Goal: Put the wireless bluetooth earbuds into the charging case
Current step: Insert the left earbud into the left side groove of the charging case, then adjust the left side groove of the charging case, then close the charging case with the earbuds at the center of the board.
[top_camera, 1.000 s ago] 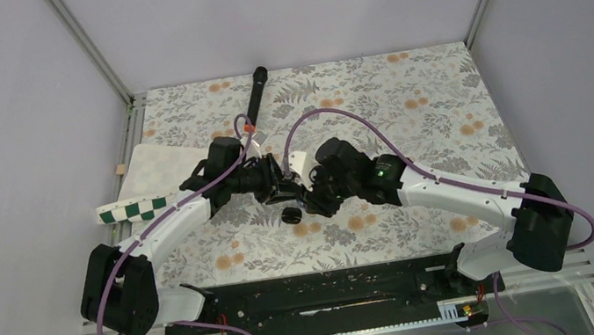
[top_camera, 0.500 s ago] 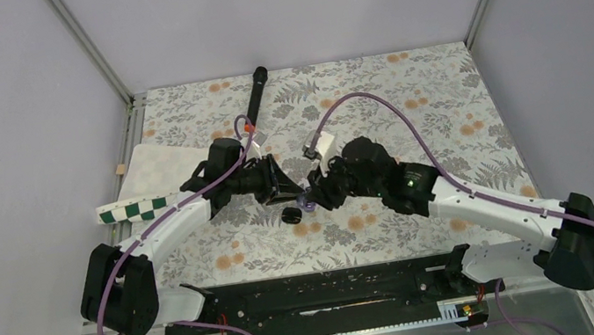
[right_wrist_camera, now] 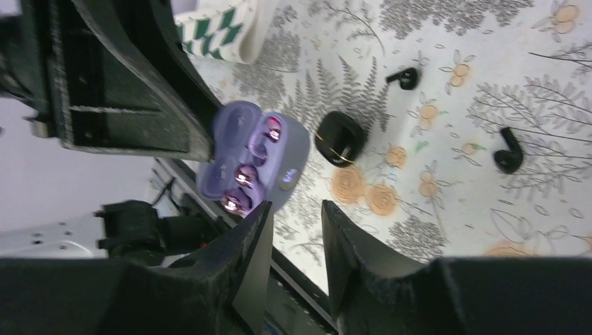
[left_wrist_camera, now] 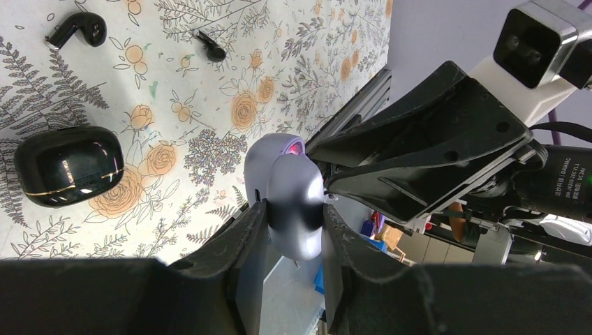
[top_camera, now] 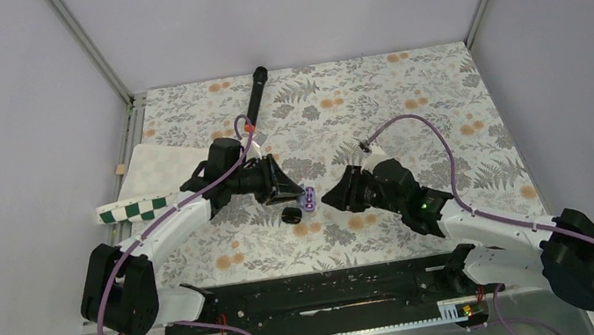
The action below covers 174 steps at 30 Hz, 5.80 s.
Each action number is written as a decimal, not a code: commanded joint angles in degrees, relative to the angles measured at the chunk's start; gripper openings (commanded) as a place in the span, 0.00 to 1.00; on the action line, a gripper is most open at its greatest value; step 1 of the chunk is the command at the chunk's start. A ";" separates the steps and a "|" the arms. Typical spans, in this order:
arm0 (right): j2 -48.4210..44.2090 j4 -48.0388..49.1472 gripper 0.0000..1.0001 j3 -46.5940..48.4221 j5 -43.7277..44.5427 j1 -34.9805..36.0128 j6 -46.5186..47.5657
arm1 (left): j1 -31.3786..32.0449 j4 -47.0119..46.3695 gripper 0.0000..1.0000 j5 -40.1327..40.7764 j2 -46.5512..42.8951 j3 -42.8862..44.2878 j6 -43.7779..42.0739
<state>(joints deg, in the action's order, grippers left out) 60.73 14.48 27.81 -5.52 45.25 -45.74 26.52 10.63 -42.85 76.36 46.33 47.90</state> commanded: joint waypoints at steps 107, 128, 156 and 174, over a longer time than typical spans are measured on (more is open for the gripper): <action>7.47 17.25 0.41 1.48 -9.04 0.01 -14.29 | -0.36 -2.80 0.00 -0.28 -0.77 0.50 -0.08; -4.16 1.21 0.37 -6.21 0.42 -6.07 -13.55 | -3.50 -12.14 0.00 -9.76 -2.67 -0.14 5.14; 16.79 43.37 0.33 -1.52 -17.78 -6.11 -22.96 | -4.75 -7.60 0.00 -7.44 -3.43 1.84 3.29; 5.78 34.57 0.94 -2.42 -18.75 -6.83 -13.89 | -5.08 -8.05 0.00 -9.12 -2.47 3.61 2.63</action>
<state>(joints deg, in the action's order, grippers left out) 63.11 46.13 22.20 -21.37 38.65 -60.23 21.67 5.08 -51.66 73.87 47.11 50.54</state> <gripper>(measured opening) 0.936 0.295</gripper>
